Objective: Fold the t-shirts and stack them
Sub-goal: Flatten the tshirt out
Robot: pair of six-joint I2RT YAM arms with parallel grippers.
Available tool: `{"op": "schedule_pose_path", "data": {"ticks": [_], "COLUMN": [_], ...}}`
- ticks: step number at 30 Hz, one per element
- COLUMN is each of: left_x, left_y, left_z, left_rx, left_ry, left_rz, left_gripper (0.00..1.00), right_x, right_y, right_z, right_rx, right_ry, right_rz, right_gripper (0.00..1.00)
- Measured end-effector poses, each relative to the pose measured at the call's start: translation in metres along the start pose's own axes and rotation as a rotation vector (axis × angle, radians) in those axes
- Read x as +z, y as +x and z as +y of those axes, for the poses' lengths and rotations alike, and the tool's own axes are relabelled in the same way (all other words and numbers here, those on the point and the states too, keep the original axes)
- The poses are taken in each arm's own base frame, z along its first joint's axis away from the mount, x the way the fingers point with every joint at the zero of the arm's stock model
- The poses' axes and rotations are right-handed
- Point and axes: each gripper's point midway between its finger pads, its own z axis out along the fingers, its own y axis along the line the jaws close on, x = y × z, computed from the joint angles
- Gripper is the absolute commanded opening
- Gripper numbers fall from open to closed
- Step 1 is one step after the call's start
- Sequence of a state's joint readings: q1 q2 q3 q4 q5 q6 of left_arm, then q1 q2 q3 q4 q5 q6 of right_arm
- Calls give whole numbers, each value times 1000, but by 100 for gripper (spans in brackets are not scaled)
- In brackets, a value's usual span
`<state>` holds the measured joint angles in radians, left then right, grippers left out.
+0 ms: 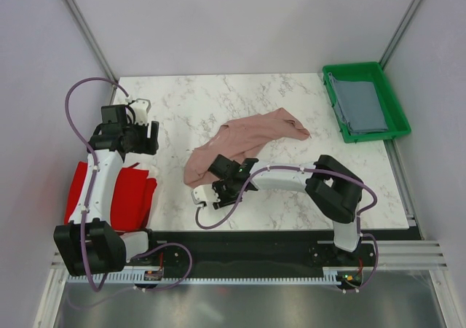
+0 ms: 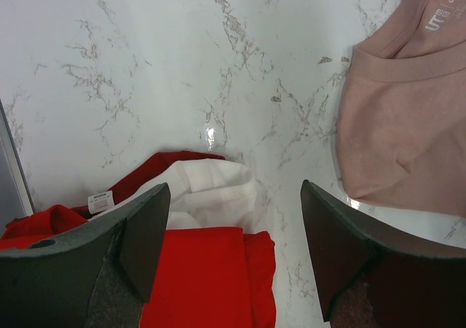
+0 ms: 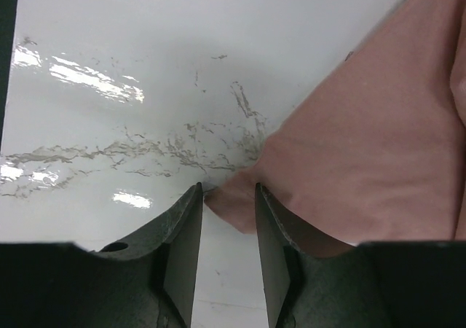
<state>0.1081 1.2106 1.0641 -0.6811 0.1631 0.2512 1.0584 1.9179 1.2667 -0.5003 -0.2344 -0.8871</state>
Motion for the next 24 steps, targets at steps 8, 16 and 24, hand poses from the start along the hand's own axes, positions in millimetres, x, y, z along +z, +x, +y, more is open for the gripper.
{"op": "schedule_pose_path", "data": {"ticks": [8,16,24], "left_x": [0,0,-4], "left_y": [0,-1,-10], "left_z": [0,0,3], "left_rx": [0,0,4], "left_ry": [0,-1,-10], "left_rz": [-2,-2,-23], "left_gripper": [80,80,80], "right_x": [3,-3,-107], "right_y": [0,1,-60], "right_z": [-3,-14,-120], "right_rx": [-1,37,88], "right_ry": [5,41,356], "right_rz": [5,21,-144], "right_gripper": [12,0,0]}}
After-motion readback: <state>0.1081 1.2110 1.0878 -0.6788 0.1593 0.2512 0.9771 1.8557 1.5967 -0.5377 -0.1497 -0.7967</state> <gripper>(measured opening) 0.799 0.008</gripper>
